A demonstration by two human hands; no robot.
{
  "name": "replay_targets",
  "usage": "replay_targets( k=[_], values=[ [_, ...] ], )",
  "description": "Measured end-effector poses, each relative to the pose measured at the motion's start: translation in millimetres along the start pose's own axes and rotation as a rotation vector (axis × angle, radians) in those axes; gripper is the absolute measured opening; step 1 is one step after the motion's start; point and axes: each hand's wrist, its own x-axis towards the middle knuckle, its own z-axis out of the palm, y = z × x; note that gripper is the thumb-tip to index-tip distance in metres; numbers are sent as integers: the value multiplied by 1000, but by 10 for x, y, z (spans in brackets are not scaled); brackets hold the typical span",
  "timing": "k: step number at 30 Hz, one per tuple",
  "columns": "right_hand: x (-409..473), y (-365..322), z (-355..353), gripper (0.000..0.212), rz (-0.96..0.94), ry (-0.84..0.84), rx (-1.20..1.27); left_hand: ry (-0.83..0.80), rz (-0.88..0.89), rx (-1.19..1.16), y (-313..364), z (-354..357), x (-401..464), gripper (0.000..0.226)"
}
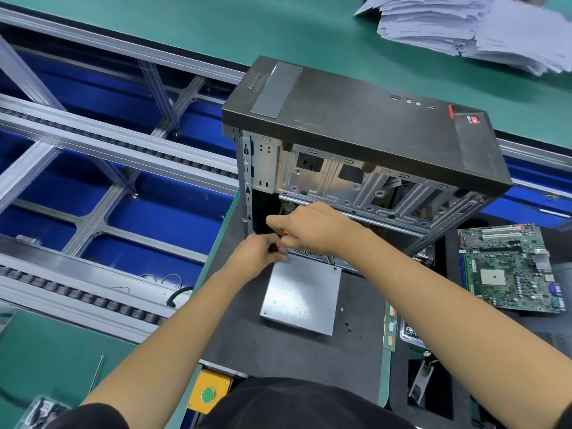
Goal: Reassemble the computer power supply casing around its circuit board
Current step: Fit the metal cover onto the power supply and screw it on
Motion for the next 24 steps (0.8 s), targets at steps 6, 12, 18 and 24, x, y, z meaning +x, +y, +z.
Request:
replay_targets(
  k=[6,12,18,24],
  values=[
    [12,-28,-27,18,-10,10,-33,-79,53,78,-34,-84,15,15],
    [20,-57,-71,16,-19,22,-83,-67,76,119,-41,-68,-14,13],
    [73,-64,-137,15,-24,5,-126,-48,62,118,-39,-80,18,14],
    [93,-61,-132,14,-27,-4,-141,-57,50,153,-22,-80,21,14]
  ],
)
